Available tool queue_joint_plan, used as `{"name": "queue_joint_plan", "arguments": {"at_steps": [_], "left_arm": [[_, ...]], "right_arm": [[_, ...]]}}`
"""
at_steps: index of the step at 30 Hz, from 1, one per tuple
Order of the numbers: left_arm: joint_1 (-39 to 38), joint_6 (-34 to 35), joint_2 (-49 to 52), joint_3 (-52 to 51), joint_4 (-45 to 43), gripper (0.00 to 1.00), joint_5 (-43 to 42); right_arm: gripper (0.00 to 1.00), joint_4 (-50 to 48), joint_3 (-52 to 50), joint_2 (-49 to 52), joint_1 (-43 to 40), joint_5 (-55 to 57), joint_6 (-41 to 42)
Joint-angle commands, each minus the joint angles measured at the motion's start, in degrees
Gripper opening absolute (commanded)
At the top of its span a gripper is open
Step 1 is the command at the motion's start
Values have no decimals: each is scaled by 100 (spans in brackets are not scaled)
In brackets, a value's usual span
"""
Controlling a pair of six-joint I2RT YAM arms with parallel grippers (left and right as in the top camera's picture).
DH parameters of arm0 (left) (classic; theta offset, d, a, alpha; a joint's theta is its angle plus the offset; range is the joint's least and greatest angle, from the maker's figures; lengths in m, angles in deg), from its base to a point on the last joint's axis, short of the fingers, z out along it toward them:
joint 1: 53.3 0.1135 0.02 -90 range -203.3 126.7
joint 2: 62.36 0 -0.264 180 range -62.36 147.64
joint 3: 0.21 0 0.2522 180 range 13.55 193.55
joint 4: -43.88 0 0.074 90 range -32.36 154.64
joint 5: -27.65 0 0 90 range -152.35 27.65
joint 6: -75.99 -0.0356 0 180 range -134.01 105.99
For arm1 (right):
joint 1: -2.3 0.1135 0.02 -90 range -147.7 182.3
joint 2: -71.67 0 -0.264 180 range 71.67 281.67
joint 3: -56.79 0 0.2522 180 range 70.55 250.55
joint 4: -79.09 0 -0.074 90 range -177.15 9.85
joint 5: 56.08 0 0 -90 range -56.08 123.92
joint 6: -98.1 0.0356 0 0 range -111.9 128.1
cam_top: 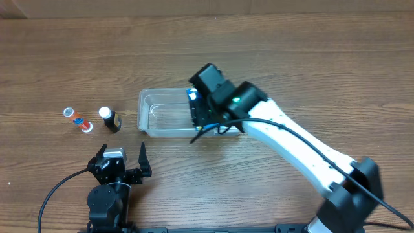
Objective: Pack container
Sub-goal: 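Lower the blue box into the container beside the white box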
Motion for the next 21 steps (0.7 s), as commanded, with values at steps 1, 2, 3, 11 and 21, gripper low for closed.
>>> {"name": "queue_joint_plan", "arguments": {"at_steps": [1, 2, 3, 11, 21], "left_arm": [[20, 42, -48, -22, -24, 100, -44], [22, 42, -48, -22, -24, 100, -44], [20, 42, -48, -22, -24, 100, -44], [22, 42, -48, -22, -24, 100, -42], [20, 42, -48, -22, -24, 100, -44]], "right_arm": [[67, -387, 42, 433, -48, 50, 264], [67, -433, 42, 522, -46, -28, 291], [67, -444, 42, 605, -46, -59, 389], [68, -798, 42, 1250, -48, -111, 1056], [89, -455, 264, 271, -103, 540, 531]]}}
